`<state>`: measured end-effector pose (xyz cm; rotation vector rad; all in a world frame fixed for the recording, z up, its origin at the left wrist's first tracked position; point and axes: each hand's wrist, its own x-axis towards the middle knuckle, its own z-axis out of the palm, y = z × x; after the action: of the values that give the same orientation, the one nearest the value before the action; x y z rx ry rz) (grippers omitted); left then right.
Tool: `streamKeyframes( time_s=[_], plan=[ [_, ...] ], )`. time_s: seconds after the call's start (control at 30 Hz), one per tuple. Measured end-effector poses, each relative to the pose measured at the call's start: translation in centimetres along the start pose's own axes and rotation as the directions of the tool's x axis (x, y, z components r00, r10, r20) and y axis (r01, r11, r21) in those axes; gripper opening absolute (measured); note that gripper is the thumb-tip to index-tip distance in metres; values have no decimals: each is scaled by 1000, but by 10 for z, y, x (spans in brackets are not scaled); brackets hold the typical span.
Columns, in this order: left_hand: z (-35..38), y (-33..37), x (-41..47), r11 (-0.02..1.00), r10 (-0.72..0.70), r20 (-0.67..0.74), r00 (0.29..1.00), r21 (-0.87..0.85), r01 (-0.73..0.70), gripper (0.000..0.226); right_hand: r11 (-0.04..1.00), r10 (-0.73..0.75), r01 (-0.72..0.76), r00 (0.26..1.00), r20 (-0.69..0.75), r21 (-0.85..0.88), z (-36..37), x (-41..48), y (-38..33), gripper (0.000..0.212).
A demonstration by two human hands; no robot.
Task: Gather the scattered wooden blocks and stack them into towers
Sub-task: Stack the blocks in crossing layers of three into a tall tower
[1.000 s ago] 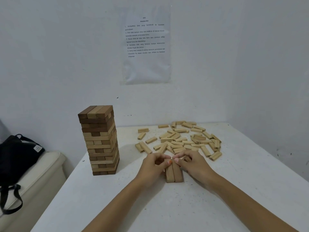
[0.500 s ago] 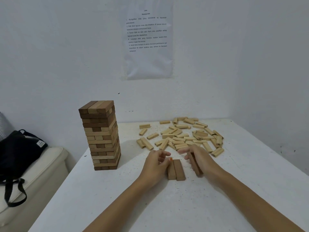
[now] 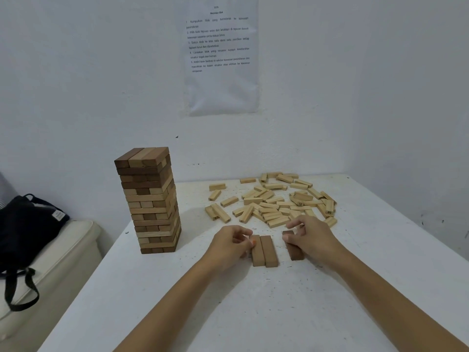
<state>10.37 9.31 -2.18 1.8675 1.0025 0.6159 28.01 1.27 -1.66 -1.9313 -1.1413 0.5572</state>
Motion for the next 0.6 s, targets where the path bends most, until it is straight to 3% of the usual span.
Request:
streamKeyframes(
  time_s=[0.17, 0.3, 0.37, 0.5, 0.6],
  plan=[
    [-2, 1, -2, 999, -34, 36, 999, -40, 35, 22, 995, 22, -31, 996, 92, 99, 1, -4, -4, 23],
    [-2, 2, -5, 994, -52, 38, 998, -91, 55, 22, 999, -24, 17, 985, 172, 43, 3, -10, -10, 25],
    [-2, 2, -5, 990, -64, 42, 997, -120, 69, 22, 1000, -19, 21, 971, 239, -6, -1, -13, -17, 39],
    [0, 2, -8, 980, -99, 44, 994, -168, 105, 28, 979, -92, 160, 904, 417, -129, -4, -17, -17, 89],
    [1, -1, -7, 989, -97, 17, 995, -109, 98, 31, 941, -173, 266, 910, 378, -210, 4, -20, -13, 101]
  ],
)
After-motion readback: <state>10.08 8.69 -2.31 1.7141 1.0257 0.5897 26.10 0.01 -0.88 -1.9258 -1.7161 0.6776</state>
